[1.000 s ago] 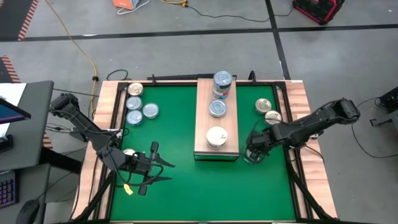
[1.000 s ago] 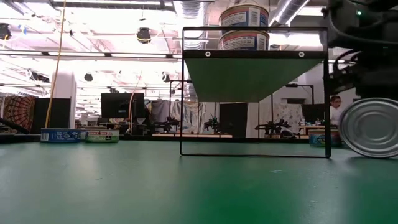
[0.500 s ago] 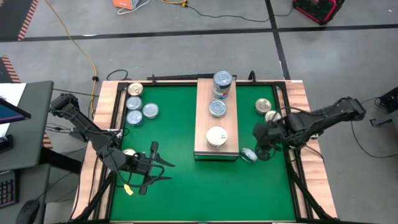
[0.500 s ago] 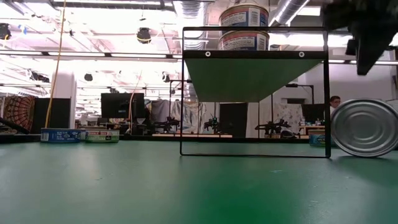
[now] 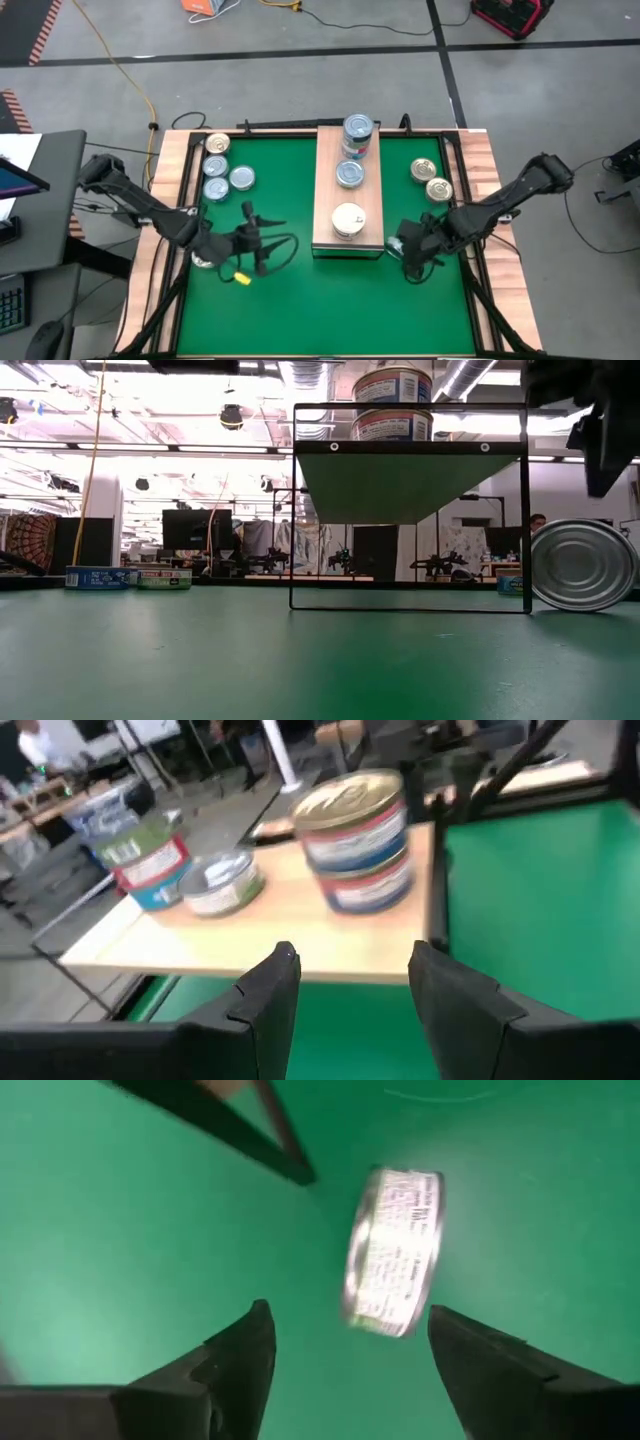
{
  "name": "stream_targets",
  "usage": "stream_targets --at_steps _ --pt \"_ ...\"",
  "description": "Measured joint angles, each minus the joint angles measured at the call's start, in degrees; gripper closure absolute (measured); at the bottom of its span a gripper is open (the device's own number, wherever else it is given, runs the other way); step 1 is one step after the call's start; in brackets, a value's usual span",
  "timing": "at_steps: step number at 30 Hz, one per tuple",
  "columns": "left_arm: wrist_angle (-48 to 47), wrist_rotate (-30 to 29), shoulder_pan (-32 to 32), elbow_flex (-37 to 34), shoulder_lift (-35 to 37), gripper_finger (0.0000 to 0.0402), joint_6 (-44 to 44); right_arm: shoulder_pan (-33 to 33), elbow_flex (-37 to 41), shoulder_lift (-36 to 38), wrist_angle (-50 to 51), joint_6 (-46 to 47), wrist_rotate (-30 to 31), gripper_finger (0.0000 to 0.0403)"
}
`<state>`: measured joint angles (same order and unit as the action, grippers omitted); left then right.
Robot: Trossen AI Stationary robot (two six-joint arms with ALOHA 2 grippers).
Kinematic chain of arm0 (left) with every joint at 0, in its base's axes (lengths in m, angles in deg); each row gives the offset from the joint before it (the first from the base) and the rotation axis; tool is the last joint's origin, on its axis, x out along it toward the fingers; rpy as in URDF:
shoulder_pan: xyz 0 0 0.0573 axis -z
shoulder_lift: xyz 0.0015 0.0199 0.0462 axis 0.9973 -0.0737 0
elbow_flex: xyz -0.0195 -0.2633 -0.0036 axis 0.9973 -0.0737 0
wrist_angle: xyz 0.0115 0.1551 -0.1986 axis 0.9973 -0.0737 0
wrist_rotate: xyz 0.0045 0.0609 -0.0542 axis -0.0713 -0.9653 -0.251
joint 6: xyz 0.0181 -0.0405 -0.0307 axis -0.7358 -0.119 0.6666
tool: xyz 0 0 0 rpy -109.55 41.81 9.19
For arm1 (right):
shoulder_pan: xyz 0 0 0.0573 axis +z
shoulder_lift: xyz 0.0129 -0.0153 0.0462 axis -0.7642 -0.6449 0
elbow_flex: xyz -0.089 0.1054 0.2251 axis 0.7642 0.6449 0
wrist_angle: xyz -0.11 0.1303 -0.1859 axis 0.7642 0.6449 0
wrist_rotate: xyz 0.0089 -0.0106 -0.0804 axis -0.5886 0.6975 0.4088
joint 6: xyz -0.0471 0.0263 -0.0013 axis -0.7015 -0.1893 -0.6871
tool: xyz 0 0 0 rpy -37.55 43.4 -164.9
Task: Stack canned seafood by type on shelf
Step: Stack the green tuna can on top of the green tuna can on the shelf
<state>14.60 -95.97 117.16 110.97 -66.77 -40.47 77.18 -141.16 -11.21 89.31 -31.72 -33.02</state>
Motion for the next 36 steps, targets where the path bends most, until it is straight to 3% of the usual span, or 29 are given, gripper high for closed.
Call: stream_targets --at_steps 7,15,26,31,36 --pt "0.15 8.68 -5.01 -0.17 -0.04 0.0222 -1.10 0.43 -2.24 -7.72 4.77 0.30 4.82 0.0113" --pt "0.24 9.71 -5.91 -0.17 -0.02 0.0222 -1.67 1.21 -0.70 -7.39 2.54 -0.85 10.01 0.0113" --pt "0.19 10.25 -5.93 -0.17 -0.02 0.0222 -0.82 1.09 4.34 -8.38 -3.19 0.06 10.03 0.0114" --pt "0.14 10.25 -5.92 -0.17 -0.02 0.0222 -0.15 2.30 5.26 -8.34 -3.43 0.08 10.05 0.0135" --pt "0.12 10.23 -5.92 -0.17 -0.02 0.0222 -0.02 3.61 6.24 -8.41 -4.24 0.11 10.01 0.0193"
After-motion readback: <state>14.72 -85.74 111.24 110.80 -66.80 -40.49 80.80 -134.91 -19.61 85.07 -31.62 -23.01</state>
